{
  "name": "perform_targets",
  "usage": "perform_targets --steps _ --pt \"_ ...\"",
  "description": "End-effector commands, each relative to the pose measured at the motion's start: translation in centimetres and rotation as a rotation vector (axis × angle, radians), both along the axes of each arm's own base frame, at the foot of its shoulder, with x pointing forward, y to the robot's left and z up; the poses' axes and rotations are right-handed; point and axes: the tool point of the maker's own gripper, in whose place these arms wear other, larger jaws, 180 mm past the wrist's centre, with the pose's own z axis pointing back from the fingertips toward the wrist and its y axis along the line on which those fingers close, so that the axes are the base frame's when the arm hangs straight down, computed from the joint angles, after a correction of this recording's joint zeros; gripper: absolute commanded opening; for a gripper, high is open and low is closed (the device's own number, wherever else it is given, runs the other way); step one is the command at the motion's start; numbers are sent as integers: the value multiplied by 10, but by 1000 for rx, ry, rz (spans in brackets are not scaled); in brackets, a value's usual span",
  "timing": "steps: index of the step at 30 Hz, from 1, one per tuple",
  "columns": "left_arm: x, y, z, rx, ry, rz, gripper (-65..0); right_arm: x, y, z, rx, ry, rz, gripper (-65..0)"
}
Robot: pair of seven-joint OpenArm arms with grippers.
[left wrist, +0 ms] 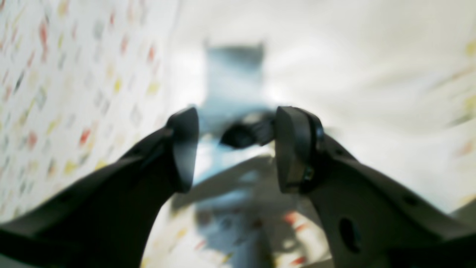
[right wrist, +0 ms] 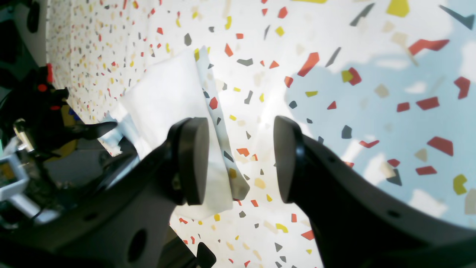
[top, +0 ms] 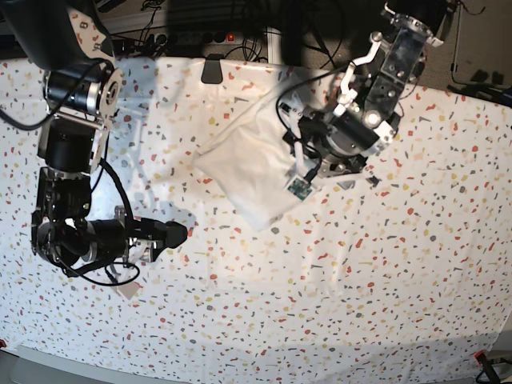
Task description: Fold the T-shirt properly
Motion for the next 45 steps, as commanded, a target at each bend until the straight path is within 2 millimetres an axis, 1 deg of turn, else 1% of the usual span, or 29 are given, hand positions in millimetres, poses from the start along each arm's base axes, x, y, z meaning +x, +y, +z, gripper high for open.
perform_targets --steps 1,2,3,5,6,9,10,12,14,16,17,19,21,22,24,26,28,31,33,35,38,41,43,45 --pt "14 12 12 39 -62 30 -328 16 -2 25 15 -74 -6 -362" --pt "17 20 15 79 -81 46 -328 17 -2 25 16 -76 -7 -362" --pt "22 29 21 111 -119 76 -328 17 -2 25 18 -79 -9 -362" --pt "33 38 44 130 -213 137 -328 18 -2 25 18 -80 -10 -362" --pt "36 39 57 119 -255 155 -328 18 -1 26 21 -82 -10 -362" --pt "37 30 89 39 -333 169 -328 18 0 26 26 -83 -9 -362" --pt "36 26 96 2 -343 172 -328 18 1 28 35 -86 -7 -362" --pt "31 13 101 -85 -324 151 -328 18 9 32 70 -96 6 -362" --pt "23 -5 98 -179 -269 111 -328 18 20 34 96 -100 32 -362" --pt "11 -18 90 -238 -205 75 -328 16 36 32 101 -95 70 -362" --pt "4 -20 84 -244 -173 70 -328 16 45 31 103 -95 87 -362" --pt "-9 -18 73 -227 -121 75 -328 19 60 29 99 -115 103 -362" --pt "-22 -16 71 -221 -112 81 -328 29 69 25 53 -159 95 -362" --pt "-26 -16 75 -228 -126 80 -328 34 73 22 19 -186 89 -362" --pt "-34 -22 90 -273 -173 62 -328 42 82 17 -42 -230 95 -362" --pt "-45 -32 107 -332 -198 19 -328 45 95 16 -73 -253 121 -362" --pt "-64 -48 116 -413 -156 -28 -328 48 111 20 -68 -279 139 -362" --pt "-95 -74 110 -481 -68 -121 -328 59 131 36 -41 -340 140 -362" --pt "-106 -84 106 -483 -57 -155 -328 68 142 50 -18 -395 128 -362" --pt "-108 -89 102 -463 -74 -171 -328 73 151 57 -19 -425 130 -362" --pt "-109 -92 90 -443 -64 -178 -328 73 161 55 -56 -425 155 -362" --pt "-106 -95 72 -478 -20 -114 -328 71 169 56 -52 -425 164 -362" --pt "-110 -100 55 -501 33 -99 -328 71 172 56 -45 -426 166 -362" --pt "-113 -99 37 -473 77 -88 -328 69 181 58 -30 -426 175 -362"
